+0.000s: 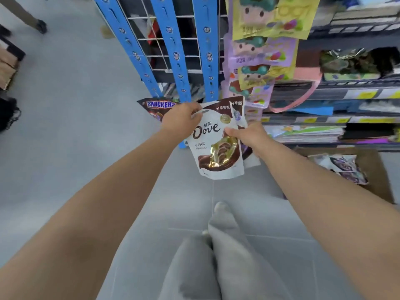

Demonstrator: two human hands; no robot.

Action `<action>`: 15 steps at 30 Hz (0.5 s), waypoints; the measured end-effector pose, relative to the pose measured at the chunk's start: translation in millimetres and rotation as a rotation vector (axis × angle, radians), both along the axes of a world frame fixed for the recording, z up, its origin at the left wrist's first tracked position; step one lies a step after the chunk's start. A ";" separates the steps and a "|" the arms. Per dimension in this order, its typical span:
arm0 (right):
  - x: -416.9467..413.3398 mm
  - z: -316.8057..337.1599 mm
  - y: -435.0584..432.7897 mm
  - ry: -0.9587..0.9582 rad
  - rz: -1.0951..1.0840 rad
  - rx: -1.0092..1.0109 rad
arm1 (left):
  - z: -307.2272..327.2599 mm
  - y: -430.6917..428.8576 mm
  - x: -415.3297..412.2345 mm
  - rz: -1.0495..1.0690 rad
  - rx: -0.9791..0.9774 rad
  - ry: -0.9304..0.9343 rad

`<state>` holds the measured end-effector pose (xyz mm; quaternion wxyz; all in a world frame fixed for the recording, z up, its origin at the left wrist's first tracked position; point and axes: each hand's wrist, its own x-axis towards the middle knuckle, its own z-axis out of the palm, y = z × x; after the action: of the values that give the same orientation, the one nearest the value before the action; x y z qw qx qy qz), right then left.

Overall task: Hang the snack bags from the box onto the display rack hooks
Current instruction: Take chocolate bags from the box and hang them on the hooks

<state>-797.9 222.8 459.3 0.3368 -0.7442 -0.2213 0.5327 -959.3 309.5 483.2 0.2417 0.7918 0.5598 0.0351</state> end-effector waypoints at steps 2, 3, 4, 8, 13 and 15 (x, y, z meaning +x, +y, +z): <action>-1.4 -16.2 11.5 -0.021 0.024 -0.029 | -21.6 10.3 -0.5 0.108 -0.121 -0.147; -3.5 -27.7 16.8 -0.041 0.045 -0.053 | -33.0 14.3 -2.6 0.208 -0.209 -0.238; -6.7 -34.2 20.9 -0.058 0.078 -0.072 | -43.8 18.1 -5.3 0.309 -0.289 -0.308; -25.8 -78.5 36.0 -0.085 0.171 -0.171 | -98.2 28.0 -19.2 0.447 -0.439 -0.287; -52.8 -145.1 44.7 -0.088 0.159 -0.257 | -173.5 46.5 -39.1 0.414 -0.455 -0.154; -61.3 -167.3 47.0 -0.052 0.115 -0.272 | -197.8 57.7 -47.1 0.394 -0.458 -0.092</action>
<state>-859.1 269.8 292.0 0.1958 -0.7825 -0.1980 0.5569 -1006.4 367.2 285.3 0.4274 0.5906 0.6844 -0.0101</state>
